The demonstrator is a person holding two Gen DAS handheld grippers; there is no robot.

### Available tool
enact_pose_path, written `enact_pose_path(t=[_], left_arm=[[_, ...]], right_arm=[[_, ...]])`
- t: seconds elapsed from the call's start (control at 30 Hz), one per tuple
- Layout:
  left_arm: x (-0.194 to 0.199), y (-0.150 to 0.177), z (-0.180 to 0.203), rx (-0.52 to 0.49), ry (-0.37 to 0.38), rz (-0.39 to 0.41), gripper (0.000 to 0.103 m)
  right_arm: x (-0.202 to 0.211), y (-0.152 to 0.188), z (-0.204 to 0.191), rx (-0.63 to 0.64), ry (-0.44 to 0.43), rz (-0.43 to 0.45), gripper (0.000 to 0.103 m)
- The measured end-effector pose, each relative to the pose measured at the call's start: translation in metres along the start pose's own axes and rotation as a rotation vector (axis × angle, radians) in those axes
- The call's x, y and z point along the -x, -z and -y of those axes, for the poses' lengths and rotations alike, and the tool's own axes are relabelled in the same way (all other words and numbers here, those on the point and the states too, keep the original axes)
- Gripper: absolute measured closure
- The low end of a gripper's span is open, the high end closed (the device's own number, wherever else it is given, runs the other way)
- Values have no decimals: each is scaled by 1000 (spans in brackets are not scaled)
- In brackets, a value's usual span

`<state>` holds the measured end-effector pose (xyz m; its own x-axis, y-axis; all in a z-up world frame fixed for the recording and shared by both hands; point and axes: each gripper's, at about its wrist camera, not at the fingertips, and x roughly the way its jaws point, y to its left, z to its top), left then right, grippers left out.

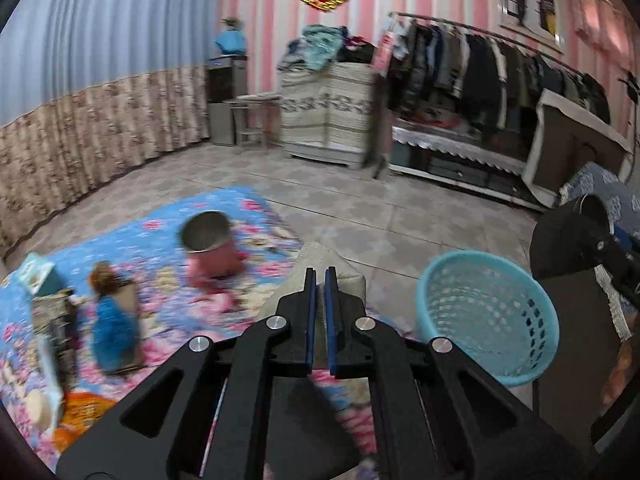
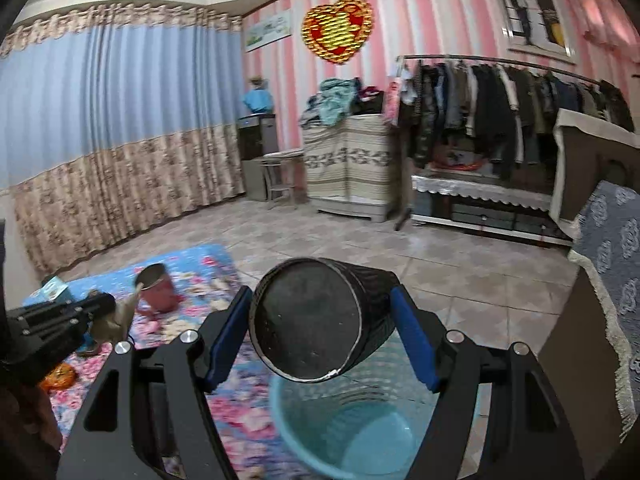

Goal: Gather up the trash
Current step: 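Carry the black cup and beige cloth with both grippers over the light-blue basket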

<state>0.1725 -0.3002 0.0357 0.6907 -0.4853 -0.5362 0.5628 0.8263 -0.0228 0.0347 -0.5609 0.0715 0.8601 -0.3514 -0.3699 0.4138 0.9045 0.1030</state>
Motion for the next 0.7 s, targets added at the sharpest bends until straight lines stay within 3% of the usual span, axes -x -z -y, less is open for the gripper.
enact_pose_path(t=[0.27,0.4,0.7], left_arm=[[-47,-23,69,-55,151,-16,100],[-57,-26,99,-100,192,4,100],[-89,-18,150,-134,290,-50,100]], right_arm=[[-4,-1,57,-11,98,-3,34],[3,1,86,-44,132,-1,34],[-8,24,130,-138,195,-26,34]])
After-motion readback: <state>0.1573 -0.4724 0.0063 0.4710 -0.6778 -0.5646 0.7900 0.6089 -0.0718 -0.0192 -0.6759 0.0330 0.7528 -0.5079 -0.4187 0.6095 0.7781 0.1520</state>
